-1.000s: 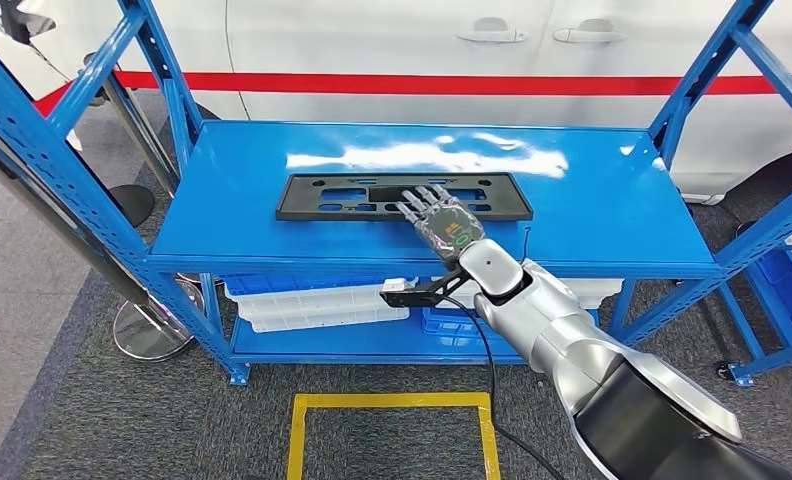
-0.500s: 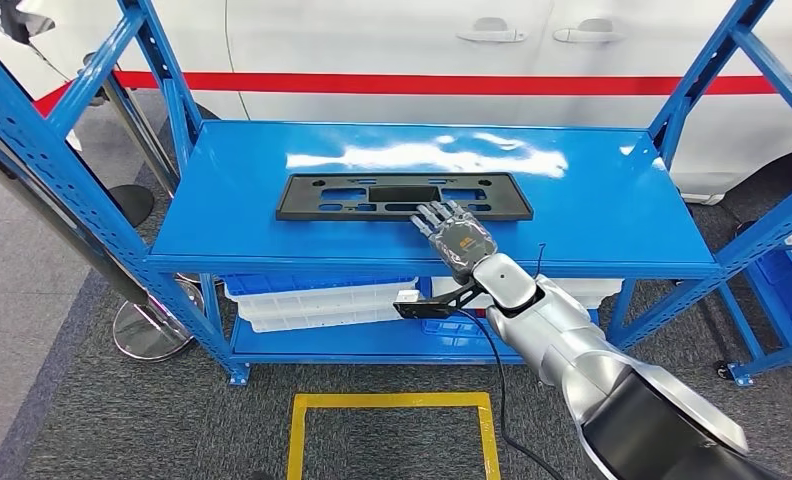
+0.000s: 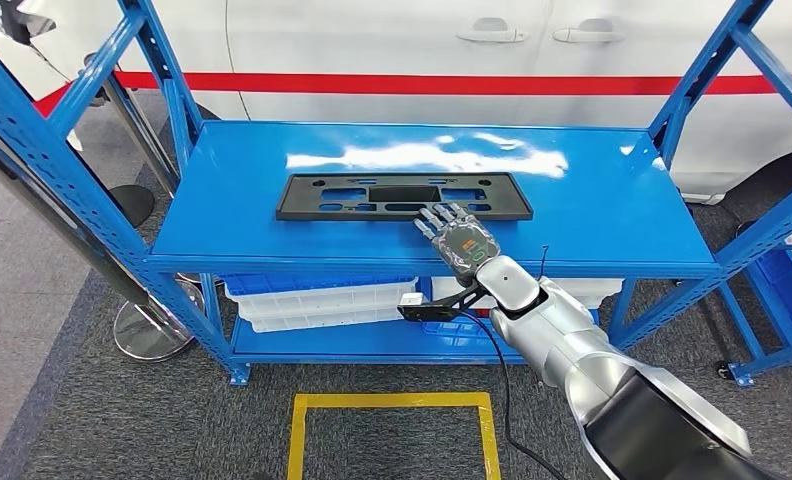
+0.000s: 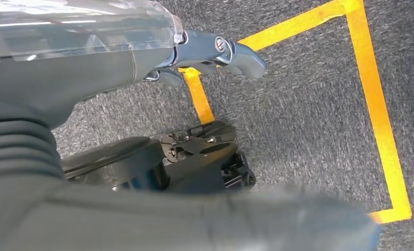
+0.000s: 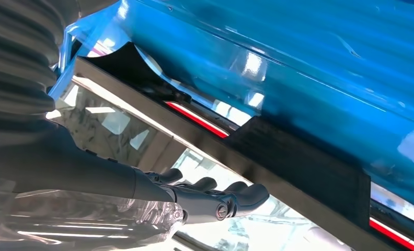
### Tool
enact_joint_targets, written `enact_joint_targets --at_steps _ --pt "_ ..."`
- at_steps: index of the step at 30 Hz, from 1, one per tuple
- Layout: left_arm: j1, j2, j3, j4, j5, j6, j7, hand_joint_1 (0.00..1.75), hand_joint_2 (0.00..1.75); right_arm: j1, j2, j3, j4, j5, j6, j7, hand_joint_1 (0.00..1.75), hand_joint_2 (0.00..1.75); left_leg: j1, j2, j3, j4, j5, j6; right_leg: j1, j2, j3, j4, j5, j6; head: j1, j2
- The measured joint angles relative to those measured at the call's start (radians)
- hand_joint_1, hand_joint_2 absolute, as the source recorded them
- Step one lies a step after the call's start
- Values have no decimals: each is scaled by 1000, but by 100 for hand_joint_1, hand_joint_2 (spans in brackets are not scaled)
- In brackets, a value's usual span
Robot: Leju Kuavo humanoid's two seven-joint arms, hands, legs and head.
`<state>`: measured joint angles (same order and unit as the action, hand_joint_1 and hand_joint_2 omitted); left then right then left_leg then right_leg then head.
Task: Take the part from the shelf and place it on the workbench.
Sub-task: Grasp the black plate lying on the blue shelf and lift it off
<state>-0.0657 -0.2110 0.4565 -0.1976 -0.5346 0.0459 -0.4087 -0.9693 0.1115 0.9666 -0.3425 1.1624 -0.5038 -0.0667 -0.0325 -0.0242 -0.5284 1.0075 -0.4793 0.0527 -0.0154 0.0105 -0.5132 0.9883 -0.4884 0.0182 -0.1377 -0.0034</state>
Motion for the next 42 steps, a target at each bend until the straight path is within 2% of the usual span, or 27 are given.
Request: enact_joint_targets --at_steps 2,5,7,8,10,11,12,13,14,16,17,18,20,22,23,26,27,28,29,31,32,33,34,36,38,39,42 --pt "2 0 0 0 0 1 0 0 175 0 0 -6 -1 3 0 -5 0 175 -2 0 0 0 0 1 -2 0 0 -1 1 2 0 0" --pt "3 0 -1 0 -1 3 1 0 175 0 1 -14 -3 3 0 -11 0 175 -2 0 -1 -2 2 7 -4 0 -1 -4 2 8 0 0" --pt "3 0 -1 0 -1 3 1 0 175 -2 2 -21 -6 3 0 -12 0 175 2 1 2 -9 6 15 -4 -1 -14 23 -12 12 0 0" --pt "3 0 -2 0 -1 3 1 0 175 -3 2 -23 -8 3 0 -12 0 175 3 1 4 -12 7 19 -3 -2 -38 67 -31 12 0 0" --pt "4 0 -2 0 -1 3 1 0 175 -1 2 -25 -8 3 0 -12 0 175 2 2 5 -13 6 25 0 -5 -121 208 -78 8 0 0" --pt "5 0 -2 0 -1 3 1 0 175 4 2 -25 -8 3 0 -12 0 175 0 2 7 -13 4 27 1 -5 -166 274 -90 4 0 0" --pt "6 0 -3 0 -1 3 1 0 175 9 2 -25 -8 3 0 -12 0 175 -3 0 10 -13 1 29 4 -5 -199 312 -85 -1 0 0" --pt "7 0 -3 0 -2 3 1 0 175 12 2 -26 -8 3 0 -13 0 175 -7 -1 15 -13 -2 31 8 -5 -213 309 -57 -9 0 0" --pt "8 0 -3 0 -2 2 2 0 175 14 2 -27 -8 3 0 -13 0 175 -12 -3 22 -13 -7 32 13 -4 -208 263 -10 -21 0 0" --pt "10 -4 -5 2 -4 0 2 0 175 13 1 -30 -8 3 -1 -12 0 175 -17 -5 32 -13 -17 32 30 -3 -169 128 80 -55 -2 0" --pt "10 -6 -5 3 -6 -2 2 0 175 12 1 -33 -8 3 -3 -13 0 175 -16 -4 32 -12 -21 30 38 -3 -152 77 103 -69 -4 0" --pt "10 -9 -6 5 -7 -4 2 0 175 12 1 -34 -9 4 -6 -13 0 175 -12 -4 31 -12 -24 26 45 -4 -143 49 108 -78 -6 0" --pt "7 -12 -8 7 -9 -6 1 0 175 11 1 -38 -11 6 -11 -15 0 175 -8 -2 31 -17 -28 16 49 -5 -130 24 102 -84 -7 0" --pt "6 -11 -10 7 -11 -9 -1 0 175 11 2 -44 -16 8 -14 -15 0 175 -10 3 34 -12 -40 5 39 -8 -106 -9 101 -80 -6 0" --pt "6 -10 -10 6 -12 -10 -1 0 175 12 3 -47 -18 9 -14 -16 0 175 -8 5 21 16 -56 -4 31 -11 -93 -26 102 -75 -6 0" --pt "7 -6 -12 6 -16 -12 -1 0 175 19 6 -50 -19 16 -16 -18 0 175 20 9 -85 197 -122 -38 11 -10 -79 -39 99 -57 -6 0" --pt "8 -4 -12 6 -18 -12 0 0 175 20 6 -51 -19 19 -18 -18 0 175 32 10 -116 241 -125 -52 4 -8 -76 -38 95 -48 -6 0" --pt "9 -2 -13 6 -19 -12 0 0 175 22 6 -52 -19 21 -19 -18 0 175 43 12 -131 251 -108 -66 -5 -5 -72 -34 91 -39 -6 0" --pt "9 -1 -13 6 -20 -12 1 0 175 23 6 -54 -19 22 -20 -19 0 175 55 15 -130 229 -75 -80 -14 -3 -69 -29 85 -29 -6 0" --pt "10 0 -14 7 -21 -13 0 0 175 23 7 -60 -19 21 -20 -25 0 175 73 25 -88 104 2 -111 -27 5 -69 -7 70 -4 -6 0" --pt "10 0 -14 8 -22 -14 0 0 175 22 8 -64 -20 21 -20 -28 0 175 76 27 -70 56 20 -114 -30 10 -72 6 63 8 -7 0" --pt "9 0 -14 9 -22 -14 -1 0 175 21 9 -68 -22 21 -20 -31 0 175 78 27 -60 26 27 -109 -31 14 -77 16 58 20 -7 0" --pt "8 -1 -14 9 -22 -13 -2 0 175 18 10 -71 -26 21 -21 -35 0 175 76 23 -61 26 21 -97 -29 17 -81 20 56 23 -7 0" --pt "6 0 -14 10 -21 -12 -4 0 175 10 11 -77 -34 20 -22 -40 0 175 77 19 -64 27 25 -73 -29 17 -84 18 56 5 -6 0" --pt "6 0 -14 10 -21 -11 -6 0 175 3 13 -80 -37 20 -23 -44 0 175 74 11 -65 27 30 -64 -28 10 -81 15 59 -23 -6 0" --pt "7 0 -14 10 -21 -11 -6 0 175 0 14 -81 -39 20 -23 -46 0 175 72 6 -65 27 31 -60 -28 6 -79 14 60 -31 -6 0" --pt "9 0 -14 10 -21 -11 -7 0 175 -4 18 -84 -44 15 -31 -51 0 175 67 -5 -67 27 33 -53 -30 -5 -73 10 62 -32 -6 0"
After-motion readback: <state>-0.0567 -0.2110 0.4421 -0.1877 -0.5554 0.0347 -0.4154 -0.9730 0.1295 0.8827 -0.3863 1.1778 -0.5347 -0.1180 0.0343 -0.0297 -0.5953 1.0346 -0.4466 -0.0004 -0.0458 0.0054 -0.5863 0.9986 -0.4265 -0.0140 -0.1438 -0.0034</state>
